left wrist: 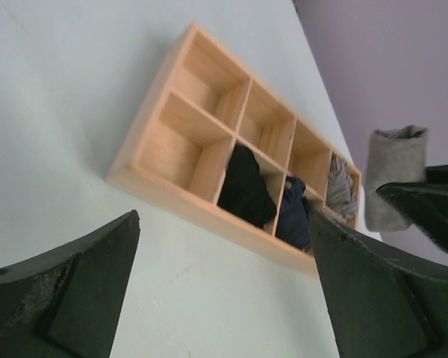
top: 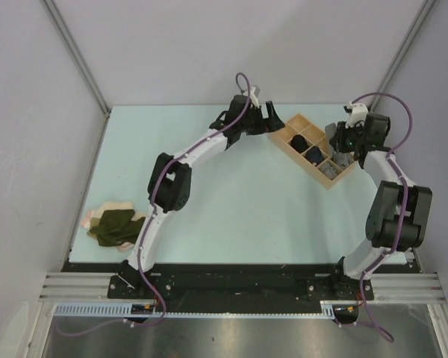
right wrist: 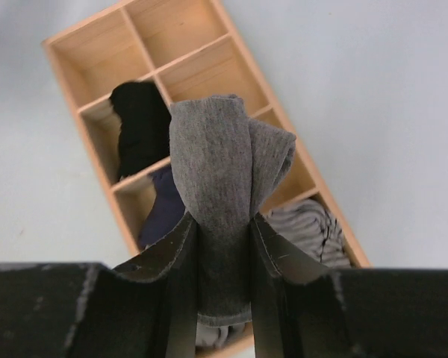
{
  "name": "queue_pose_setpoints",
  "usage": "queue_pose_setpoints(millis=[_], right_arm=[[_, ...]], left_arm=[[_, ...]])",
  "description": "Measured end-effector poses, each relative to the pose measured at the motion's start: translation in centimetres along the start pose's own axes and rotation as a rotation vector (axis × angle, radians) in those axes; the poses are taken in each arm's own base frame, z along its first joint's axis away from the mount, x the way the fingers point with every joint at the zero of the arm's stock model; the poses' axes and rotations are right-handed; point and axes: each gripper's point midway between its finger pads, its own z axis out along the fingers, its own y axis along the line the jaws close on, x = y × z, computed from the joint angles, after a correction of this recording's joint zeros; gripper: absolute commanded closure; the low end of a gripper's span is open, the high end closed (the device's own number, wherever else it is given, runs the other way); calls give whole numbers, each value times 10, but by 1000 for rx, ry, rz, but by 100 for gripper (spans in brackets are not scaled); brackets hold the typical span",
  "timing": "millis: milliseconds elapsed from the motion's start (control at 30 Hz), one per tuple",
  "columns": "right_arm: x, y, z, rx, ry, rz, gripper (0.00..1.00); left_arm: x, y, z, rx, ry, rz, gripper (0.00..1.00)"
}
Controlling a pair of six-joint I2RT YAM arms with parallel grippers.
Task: Roll the underwear
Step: Place the underwear in the storage box.
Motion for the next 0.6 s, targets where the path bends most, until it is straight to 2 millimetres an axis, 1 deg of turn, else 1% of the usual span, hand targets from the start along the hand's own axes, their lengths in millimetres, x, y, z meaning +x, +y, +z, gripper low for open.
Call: queue_pose_setpoints(millis=[100,133,200,267,367,433,467,600], right_arm=[[-6,-3,23,53,2,27,100],[-9,-4,31,70,3,40,100],[-13,-10,43,105,4,65,100],[-13,-18,54,142,10,89,100],[-8,-26,64,189,29,114,100],[-2,-31,71,215,49,130,100],[-1,-31,73,217,55,131,100],[13,-30,79,230,98,140,100]], left_arm=[[-24,5,3,10,-44,-1,0],[-29,7,4,14,-56,-2,0],[-32,16,7,7,-63,-14,0],[-27,27,11,-4,-53,-31,0],[-12,39,20,-13,-26,-53,0],[-3,43,24,-14,-7,-60,0],[0,44,25,-13,-1,-61,0],[0,42,26,-3,-2,-59,0]])
